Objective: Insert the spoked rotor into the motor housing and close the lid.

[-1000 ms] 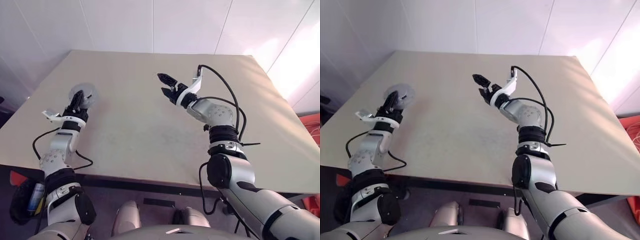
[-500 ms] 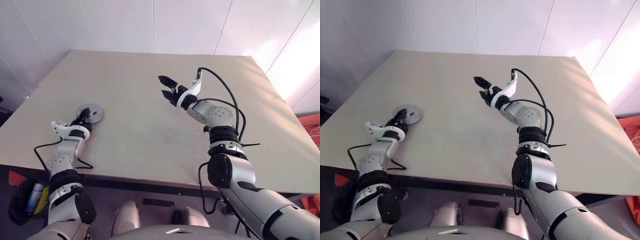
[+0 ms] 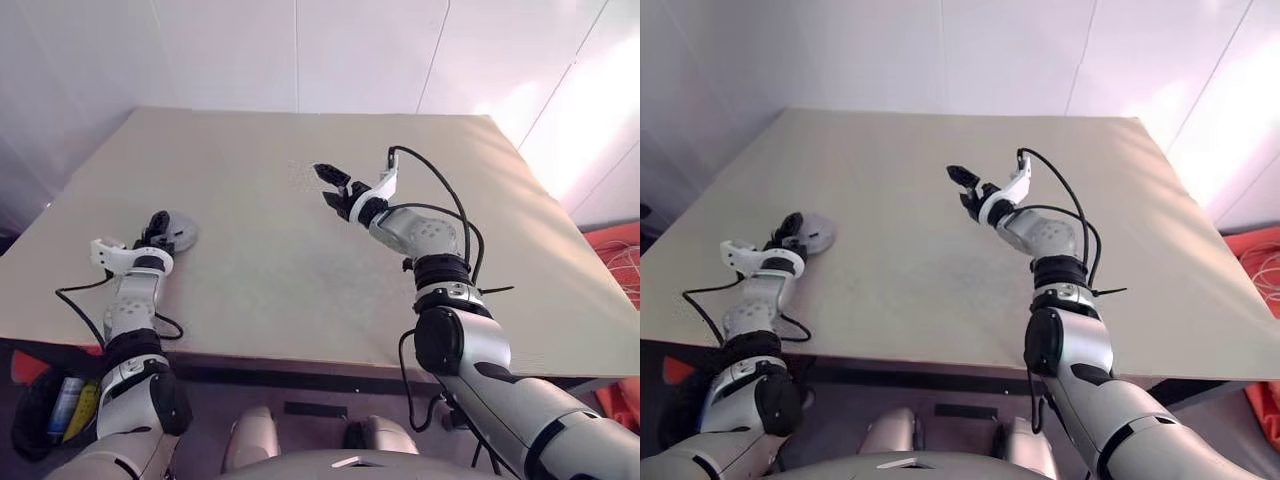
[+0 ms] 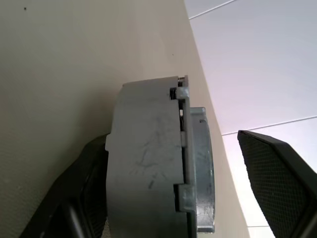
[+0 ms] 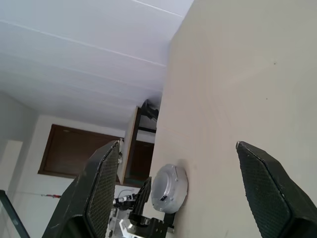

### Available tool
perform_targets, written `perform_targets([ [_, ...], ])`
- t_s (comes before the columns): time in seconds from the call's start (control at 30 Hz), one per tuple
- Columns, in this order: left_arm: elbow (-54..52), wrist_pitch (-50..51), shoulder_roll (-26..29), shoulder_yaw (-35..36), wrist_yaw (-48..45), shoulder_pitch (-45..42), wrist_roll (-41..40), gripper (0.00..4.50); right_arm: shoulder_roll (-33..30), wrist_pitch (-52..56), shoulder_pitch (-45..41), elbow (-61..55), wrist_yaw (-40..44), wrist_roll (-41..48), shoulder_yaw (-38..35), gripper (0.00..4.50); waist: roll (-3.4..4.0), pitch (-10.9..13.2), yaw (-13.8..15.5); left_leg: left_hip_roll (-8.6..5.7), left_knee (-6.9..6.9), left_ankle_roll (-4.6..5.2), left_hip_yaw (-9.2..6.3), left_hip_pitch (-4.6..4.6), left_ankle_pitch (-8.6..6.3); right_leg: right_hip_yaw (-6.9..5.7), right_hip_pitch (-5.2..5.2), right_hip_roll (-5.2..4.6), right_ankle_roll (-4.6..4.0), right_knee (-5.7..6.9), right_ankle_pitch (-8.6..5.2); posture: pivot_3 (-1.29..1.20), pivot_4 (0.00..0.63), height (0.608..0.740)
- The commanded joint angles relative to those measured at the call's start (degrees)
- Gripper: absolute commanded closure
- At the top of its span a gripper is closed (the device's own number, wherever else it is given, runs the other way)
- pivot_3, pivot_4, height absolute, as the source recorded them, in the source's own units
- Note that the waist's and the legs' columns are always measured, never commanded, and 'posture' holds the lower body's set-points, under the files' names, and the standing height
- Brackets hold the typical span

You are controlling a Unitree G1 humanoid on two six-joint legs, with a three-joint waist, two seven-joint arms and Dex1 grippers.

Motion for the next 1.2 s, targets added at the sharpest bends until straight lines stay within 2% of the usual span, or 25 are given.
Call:
perform_targets([
  [0.03, 10.7, -10.4, 4.8, 3.4, 9.4, 4.2, 6.9, 0.49, -0.7, -0.9, -2.2, -0.1, 0.9, -0.3, -0.2, 0.23, 0.27, -0.3, -1.1, -0.02, -0.3, -0.07, 0.08, 0.52, 0.04, 0.0, 0.28, 0.0, 0.01, -0.14, -0.02, 0.0, 0.0, 0.74],
  [0.17, 17.3, -16.7, 7.8, 3.4, 15.6, 5.5, 10.5, 0.49, -0.9, -0.5, -2.5, 0.5, 1.3, -0.6, -0.4, 0.23, 1.07, -1.1, -3.8, 0.07, -1.05, -0.43, -0.49, 1.52, 0.11, -0.61, 0.32, 0.0, 0.03, -0.74, -0.01, 0.0, 0.0, 0.74],
  [0.3, 20.9, -21.0, 10.3, 2.4, 19.8, 6.2, 14.3, 0.49, -0.9, 0.1, -2.7, 0.9, 1.7, -0.7, -0.4, 0.23, 1.49, -1.4, -6.1, 0.57, -0.76, -1.42, -1.04, 1.68, -0.46, -2.32, -0.38, 0.0, 0.07, -0.9, 0.01, 0.0, 0.0, 0.74],
  [0.37, 21.8, -23.6, 11.5, 1.7, 21.8, 6.7, 16.8, 0.49, -0.8, 0.5, -2.6, 0.8, 1.9, -0.7, -0.3, 0.23, 1.86, -1.6, -6.6, 1.06, -0.4, -2.07, -1.53, 1.62, -0.9, -3.6, -0.8, -0.03, 0.17, -1.09, 0.07, 0.0, 0.0, 0.74],
  [0.43, 22.2, -26.0, 13.2, 0.6, 24.5, 7.3, 19.8, 0.49, -0.8, 0.7, -2.5, 0.8, 2.1, -0.8, -0.2, 0.23, 2.25, -1.7, -7.5, 1.98, 0.35, -2.62, -2.27, 1.41, -1.64, -5.5, -0.85, -0.02, 0.4, -1.54, 0.22, 0.0, 0.0, 0.74],
  [0.47, 22.3, -27.5, 14.1, -0.2, 25.8, 7.6, 21.6, 0.49, -0.8, 0.8, -2.5, 0.7, 2.2, -0.9, -0.1, 0.23, 2.47, -1.7, -7.8, 2.65, 0.53, -2.81, -2.33, 1.37, -1.91, -6.64, -0.67, -0.03, 0.45, -2.09, 0.26, 0.0, 0.0, 0.74],
  [0.53, 22.6, -29.9, 16.4, -1.3, 29.0, 8.0, 24.9, 0.49, -0.9, 1.0, -2.5, 0.7, 2.4, -1.0, -0.1, 0.23, 3.08, -1.5, -8.1, 3.59, 0.56, -3.07, -2.65, 1.45, -2.21, -8.07, -0.18, -0.03, 0.6, -2.89, 0.36, 0.0, 0.0, 0.74],
  [0.57, 22.8, -30.3, 17.6, -1.3, 30.3, 7.8, 25.8, 0.49, -0.9, 1.1, -2.4, 0.6, 2.4, -1.1, -0.1, 0.23, 3.09, -1.5, -8.2, 3.95, 0.53, -3.16, -2.93, 1.63, -2.28, -8.07, -0.07, -0.02, 0.57, -2.76, 0.38, 0.0, 0.0, 0.74],
  [0.63, 23.2, -30.3, 19.9, -1.4, 32.2, 7.3, 27.2, 0.49, -0.8, 1.2, -2.4, 0.6, 2.6, -1.2, -0.1, 0.23, 2.95, -1.3, -7.5, 3.69, 0.57, -3.44, -2.64, 2.15, -2.45, -8.03, 0.01, -0.01, 0.41, -2.24, 0.42, 0.0, 0.0, 0.74],
  [0.67, 23.4, -30.4, 20.9, -1.5, 32.9, 7.0, 27.8, 0.49, -0.8, 1.2, -2.4, 0.6, 2.6, -1.2, -0.1, 0.23, 2.88, -1.2, -7.2, 3.53, 0.58, -3.57, -2.53, 2.38, -2.6, -8.4, 0.03, -0.01, 0.36, -2.21, 0.41, 0.0, 0.0, 0.74],
  [0.73, 23.8, -30.3, 22.5, -1.8, 33.6, 6.2, 28.7, 0.49, -0.8, 1.1, -2.4, 0.8, 2.8, -1.4, -0.1, 0.23, 2.88, -0.9, -5.9, 4.07, 0.65, -3.58, -2.87, 1.86, -2.61, -9.56, 0.09, -0.02, 0.38, -2.8, 0.43, 0.0, 0.0, 0.74],
  [0.77, 23.7, -30.3, 23.2, -2.0, 33.7, 5.6, 29.2, 0.49, -0.9, 1.1, -2.4, 0.9, 2.9, -1.5, -0.1, 0.23, 2.63, -0.9, -5.3, 4.55, 0.65, -3.6, -2.97, 1.59, -2.6, -9.64, 0.06, 0.05, 0.37, -2.92, 0.46, 0.0, 0.0, 0.74],
  [0.8, 23.5, -30.4, 23.8, -2.2, 33.8, 5.1, 29.6, 0.49, -0.9, 1.1, -2.5, 1.0, 3.0, -1.6, -0.1, 0.23, 2.04, -0.9, -4.6, 4.68, 0.69, -3.63, -3.37, 1.56, -2.6, -9.18, -0.01, 0.05, 0.25, -2.54, 0.55, 0.0, 0.0, 0.74],
  [0.83, 23.1, -30.6, 24.4, -2.6, 33.7, 4.5, 30.3, 0.49, -0.9, 1.0, -2.5, 1.1, 3.1, -1.7, -0.2, 0.23, 1.46, -1.0, -3.8, 4.17, 0.75, -3.74, -3.29, 1.8, -2.71, -8.14, -0.21, 0.05, -0.06, -1.86, 0.71, 0.0, 0.0, 0.74],
  [0.87, 22.7, -30.9, 25.0, -3.0, 33.6, 4.0, 31.0, 0.49, -0.9, 1.1, -2.5, 1.1, 3.2, -1.8, -0.2, 0.23, 1.36, -1.0, -3.0, 3.37, 0.75, -3.8, -2.97, 2.15, -2.85, -7.6, -0.11, 0.01, -1.67, -1.74, 1.11, 0.0, 0.0, 0.74],
  [0.9, 22.3, -31.2, 25.5, -3.4, 33.6, 3.4, 31.7, 0.49, -0.9, 1.2, -2.4, 1.0, 3.3, -1.8, -0.2, 0.23, 1.35, -1.0, -2.1, 3.03, 0.61, -3.76, -2.71, 2.23, -2.89, -7.38, -0.14, -0.03, -1.9, -1.77, 1.04, 0.0, 0.0, 0.74],
  [1.0, 20.6, -32.0, 27.6, -5.1, 33.5, 1.1, 34.5, 0.49, -0.9, 1.5, -2.3, 0.8, 4.0, -1.9, 0.0, 0.23, 1.04, -1.2, -0.1, 2.94, 0.43, -3.66, -2.59, 1.61, -2.93, -6.55, -0.76, -0.06, -1.68, -1.87, 1.21, 0.0, 0.0, 0.74],
  [1.07, 19.8, -32.5, 29.2, -6.2, 33.8, -0.1, 36.5, 0.49, -0.9, 2.1, -2.3, 0.6, 4.7, -1.9, 0.2, 0.23, 0.92, -1.3, 0.9, 2.83, 0.82, -3.25, -2.59, 1.17, -2.93, -6.06, -1.27, -0.07, -1.82, -1.65, 1.27, 0.0, 0.0, 0.74],
  [1.1, 19.4, -32.7, 29.9, -6.6, 33.9, -0.6, 37.3, 0.49, -0.9, 2.3, -2.2, 0.3, 5.1, -1.8, 0.4, 0.23, 0.8, -1.3, 1.0, 2.68, 0.96, -3.16, -2.61, 0.89, -3.0, -5.63, -1.61, -0.07, -2.26, -1.42, 1.45, 0.0, 0.0, 0.74],
  [1.13, 18.7, -32.9, 31.2, -7.5, 34.0, -1.5, 38.9, 0.49, -0.9, 2.3, -2.0, -0.4, 6.1, -2.1, 1.0, 0.23, 0.77, -1.3, 1.2, 2.33, 1.22, -3.01, -2.64, 0.48, -3.11, -4.74, -2.16, -0.08, -2.35, -0.77, 1.41, 0.0, 0.0, 0.74],
  [1.2, 17.3, -33.3, 33.2, -9.3, 33.8, -3.4, 41.4, 0.49, -1.0, 2.1, -1.5, -1.9, 8.1, -2.8, 2.3, 0.23, 0.49, -1.3, 1.3, 1.95, 1.27, -2.9, -2.62, 0.25, -3.18, -3.85, -2.51, -0.07, -2.22, -0.4, 1.3, 0.0, 0.0, 0.74],
])
